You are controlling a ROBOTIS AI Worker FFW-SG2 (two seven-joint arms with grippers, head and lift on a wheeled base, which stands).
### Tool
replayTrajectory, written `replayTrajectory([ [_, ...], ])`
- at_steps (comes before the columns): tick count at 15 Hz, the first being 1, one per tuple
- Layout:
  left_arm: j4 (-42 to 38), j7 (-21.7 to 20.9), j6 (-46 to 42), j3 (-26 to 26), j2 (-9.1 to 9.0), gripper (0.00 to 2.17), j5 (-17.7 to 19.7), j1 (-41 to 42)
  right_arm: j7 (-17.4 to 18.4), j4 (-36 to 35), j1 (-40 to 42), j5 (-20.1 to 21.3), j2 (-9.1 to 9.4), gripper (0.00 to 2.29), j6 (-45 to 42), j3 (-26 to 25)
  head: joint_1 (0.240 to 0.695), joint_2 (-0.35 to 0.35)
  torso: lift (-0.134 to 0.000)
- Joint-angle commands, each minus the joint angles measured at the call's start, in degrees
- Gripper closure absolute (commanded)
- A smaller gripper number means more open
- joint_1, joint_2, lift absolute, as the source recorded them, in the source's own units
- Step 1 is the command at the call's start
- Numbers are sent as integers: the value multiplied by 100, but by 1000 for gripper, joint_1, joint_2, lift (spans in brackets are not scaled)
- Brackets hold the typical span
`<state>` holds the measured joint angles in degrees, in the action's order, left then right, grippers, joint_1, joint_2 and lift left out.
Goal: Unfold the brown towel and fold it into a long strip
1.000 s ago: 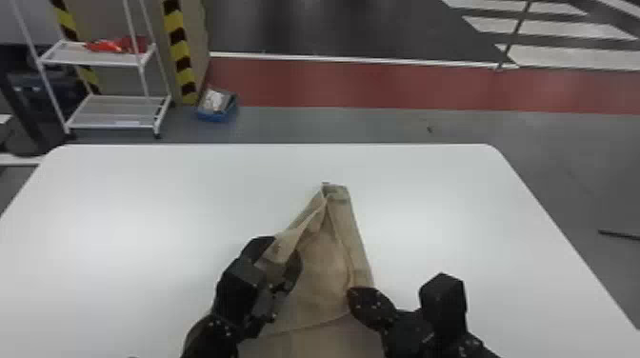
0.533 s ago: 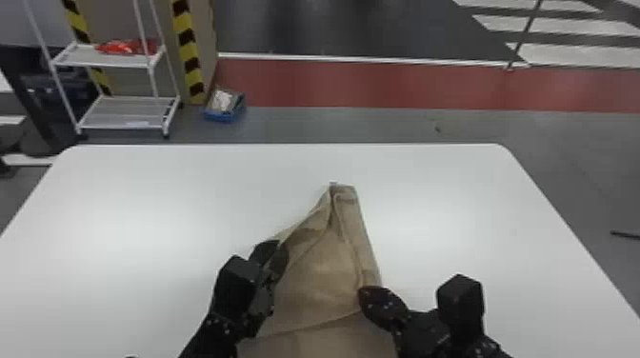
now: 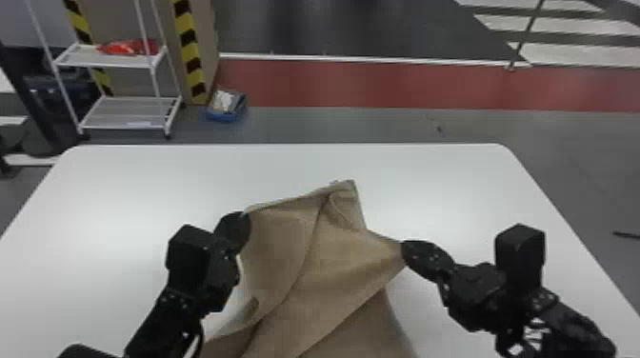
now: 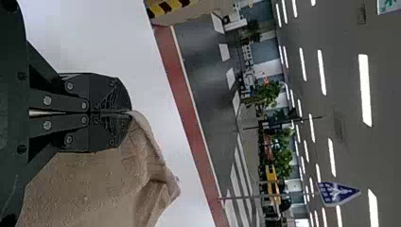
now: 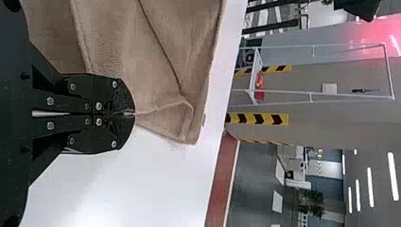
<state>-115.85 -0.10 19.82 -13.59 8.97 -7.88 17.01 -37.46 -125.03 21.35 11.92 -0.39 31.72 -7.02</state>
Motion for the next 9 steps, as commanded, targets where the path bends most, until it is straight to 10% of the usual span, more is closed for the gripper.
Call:
replayTrajectory([
  [1,-412,54,457,428,0,1953,147,57,-60,-22,-447,12,-22,1683,287,-528,695,-74,-123],
  [9,-1783,-131,2479,2502,0,1953,1280,452,-596,1147,-1247,-524,-558,1683,586,-2260,695,-90,-123],
])
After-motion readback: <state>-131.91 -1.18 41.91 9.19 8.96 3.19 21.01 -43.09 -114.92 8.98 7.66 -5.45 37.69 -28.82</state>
